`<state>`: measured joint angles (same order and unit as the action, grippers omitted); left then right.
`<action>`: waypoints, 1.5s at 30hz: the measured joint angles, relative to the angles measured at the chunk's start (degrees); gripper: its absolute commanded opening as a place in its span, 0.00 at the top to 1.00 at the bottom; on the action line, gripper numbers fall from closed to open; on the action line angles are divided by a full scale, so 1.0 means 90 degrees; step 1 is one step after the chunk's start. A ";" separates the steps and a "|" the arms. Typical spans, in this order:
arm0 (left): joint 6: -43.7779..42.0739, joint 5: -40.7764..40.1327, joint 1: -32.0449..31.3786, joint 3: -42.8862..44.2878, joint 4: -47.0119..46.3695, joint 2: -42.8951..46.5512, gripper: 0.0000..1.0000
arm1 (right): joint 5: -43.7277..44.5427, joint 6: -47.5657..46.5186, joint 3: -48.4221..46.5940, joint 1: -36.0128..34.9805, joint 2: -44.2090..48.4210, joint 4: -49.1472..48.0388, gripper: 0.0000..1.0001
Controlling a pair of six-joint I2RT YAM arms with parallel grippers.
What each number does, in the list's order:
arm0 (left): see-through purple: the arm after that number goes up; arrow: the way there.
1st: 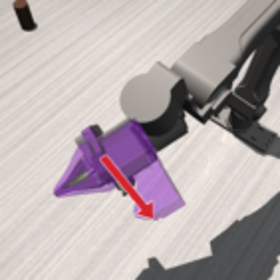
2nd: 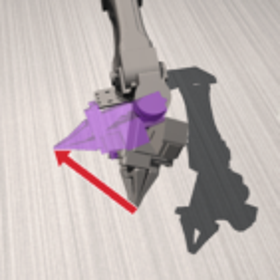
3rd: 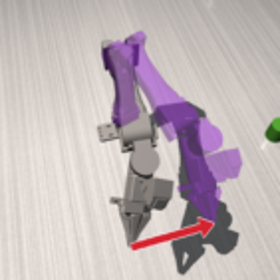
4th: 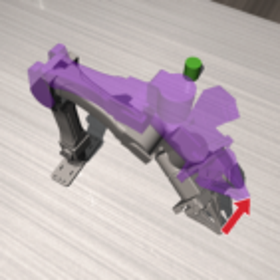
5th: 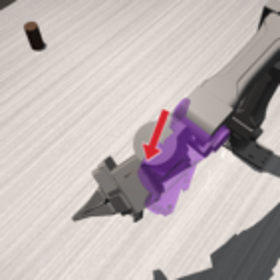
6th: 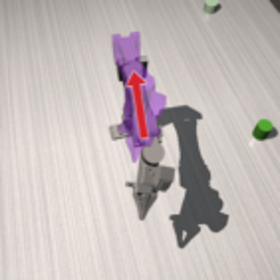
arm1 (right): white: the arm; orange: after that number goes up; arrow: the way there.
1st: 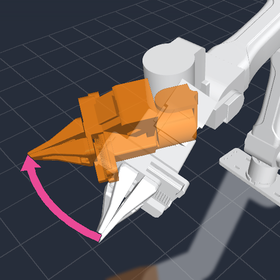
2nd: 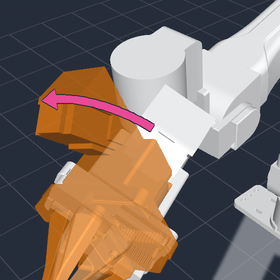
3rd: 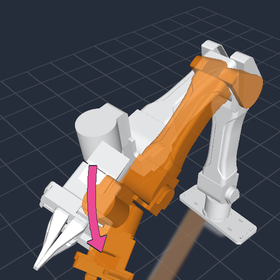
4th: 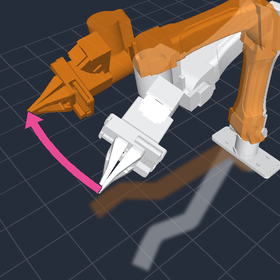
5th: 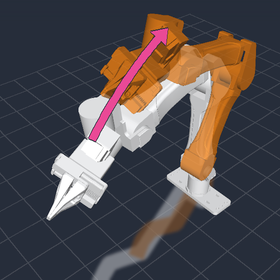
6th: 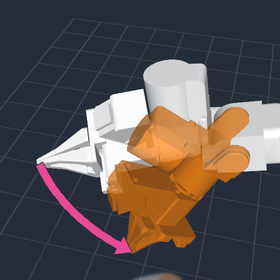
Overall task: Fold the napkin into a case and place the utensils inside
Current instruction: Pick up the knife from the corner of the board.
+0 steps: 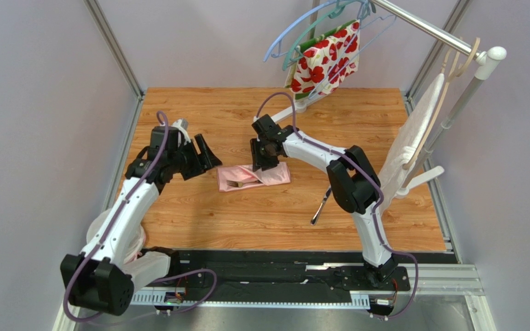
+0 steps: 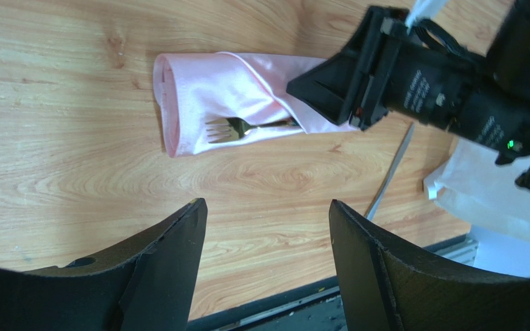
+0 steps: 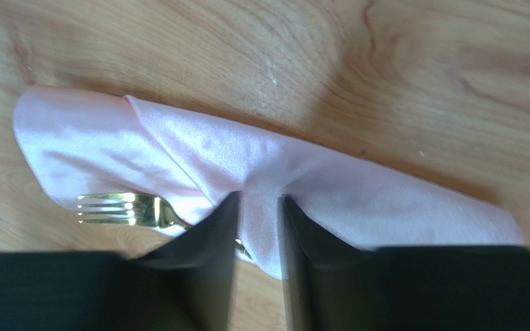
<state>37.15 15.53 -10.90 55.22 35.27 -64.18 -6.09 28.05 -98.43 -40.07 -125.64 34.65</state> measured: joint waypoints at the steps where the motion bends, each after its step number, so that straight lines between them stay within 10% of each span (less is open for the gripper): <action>1: -0.0044 -0.0022 -0.0066 0.0002 0.0044 0.0153 0.26 | 0.0085 -0.0061 -0.0107 0.0000 0.0046 0.0197 0.45; 5: -0.0097 -0.0216 -0.0877 0.0000 0.0151 0.0386 0.26 | 0.0668 -0.0304 -0.0248 -0.0002 0.0763 0.1047 0.23; 16: 0.0032 -0.0495 -0.3045 -0.0010 -0.0170 0.0049 0.28 | 0.2266 0.1107 0.3242 0.0333 0.4789 0.2055 0.10; 33: 0.0022 -0.0442 -0.3446 -0.0010 -0.0379 0.0078 0.28 | 0.2232 0.2635 0.5061 0.0503 0.3696 0.0947 0.48; 40: -0.0053 -0.0214 -0.3446 0.0063 -0.0512 -0.0284 0.34 | 0.1936 0.2735 0.5656 0.0517 0.3990 0.0012 0.99; 45: -0.0226 0.0080 -0.3446 0.0617 -0.0488 -0.1229 0.30 | 0.1506 0.2584 0.6062 0.0539 0.4167 -0.1008 1.00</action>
<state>35.11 16.25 -41.91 60.77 30.87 -75.24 7.46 51.31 -43.88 -35.22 -88.14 25.58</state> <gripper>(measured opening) 0.688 0.030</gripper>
